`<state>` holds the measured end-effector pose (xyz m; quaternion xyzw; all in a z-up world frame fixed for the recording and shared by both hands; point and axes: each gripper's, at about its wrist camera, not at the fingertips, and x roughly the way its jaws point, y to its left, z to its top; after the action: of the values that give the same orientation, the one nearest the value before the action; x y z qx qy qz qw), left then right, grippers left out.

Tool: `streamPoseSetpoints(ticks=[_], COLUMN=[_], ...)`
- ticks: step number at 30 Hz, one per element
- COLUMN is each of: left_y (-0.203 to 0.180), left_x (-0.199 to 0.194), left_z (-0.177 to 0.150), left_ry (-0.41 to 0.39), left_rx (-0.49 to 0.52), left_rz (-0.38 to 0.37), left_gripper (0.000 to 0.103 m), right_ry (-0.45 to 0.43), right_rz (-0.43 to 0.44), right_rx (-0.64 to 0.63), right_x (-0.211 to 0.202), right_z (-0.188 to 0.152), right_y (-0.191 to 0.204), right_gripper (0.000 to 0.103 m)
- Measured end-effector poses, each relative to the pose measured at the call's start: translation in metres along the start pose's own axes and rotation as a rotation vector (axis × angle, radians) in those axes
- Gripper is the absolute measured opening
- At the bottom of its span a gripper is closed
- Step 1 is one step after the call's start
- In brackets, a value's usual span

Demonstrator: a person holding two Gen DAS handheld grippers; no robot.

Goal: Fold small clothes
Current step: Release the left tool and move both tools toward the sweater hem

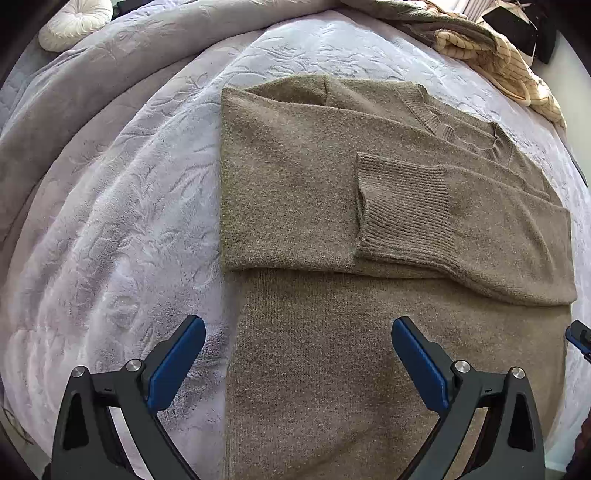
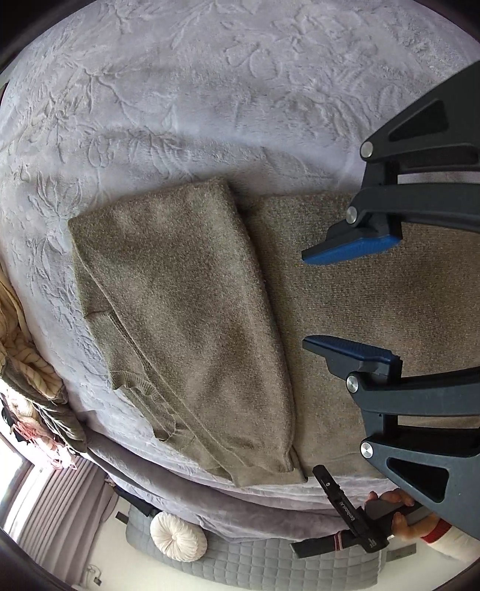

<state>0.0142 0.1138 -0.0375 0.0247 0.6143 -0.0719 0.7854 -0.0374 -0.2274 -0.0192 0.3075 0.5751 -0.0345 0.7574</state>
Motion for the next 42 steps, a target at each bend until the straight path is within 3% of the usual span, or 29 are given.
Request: streamPoseSetpoints(ticks=[8, 16, 17, 19, 26, 33, 37, 42], left_y=[-0.015, -0.026, -0.025, -0.024, -0.006, 0.025, 0.043, 0.06], left_x=[-0.011, -0.031, -0.033, -0.034, -0.047, -0.067, -0.072, -0.068], left_z=[-0.01, -0.033, -0.039, -0.049, -0.099, -0.141, -0.171, -0.206], left_ry=[0.005, -0.003, -0.001, 0.013, 0.048, 0.069, 0.096, 0.146], left_rx=[0.033, 0.003, -0.005, -0.033, -0.056, -0.027, -0.028, -0.083], left_rz=[0.016, 0.017, 0.017, 0.02, 0.043, -0.016, -0.074, -0.182], left_gripper=[0.102, 0.102, 0.102, 0.102, 0.102, 0.102, 0.102, 0.102], right_ry=[0.017, 0.045, 0.042, 0.041, 0.098, 0.128, 0.156, 0.2], right_rz=[0.02, 0.132, 0.155, 0.185, 0.225, 0.256, 0.214, 0.171], right_rx=[0.032, 0.015, 0.004, -0.02, -0.054, -0.058, -0.078, -0.015], right_x=[0.0, -0.002, -0.002, -0.002, 0.0, -0.02, -0.034, -0.042], right_z=[-0.005, -0.01, -0.011, -0.016, -0.038, -0.077, -0.117, -0.167], right_y=[-0.006, -0.006, -0.006, -0.006, -0.008, -0.019, -0.026, -0.037], right_gripper=[0.043, 0.044, 0.046, 0.062, 0.063, 0.063, 0.063, 0.063])
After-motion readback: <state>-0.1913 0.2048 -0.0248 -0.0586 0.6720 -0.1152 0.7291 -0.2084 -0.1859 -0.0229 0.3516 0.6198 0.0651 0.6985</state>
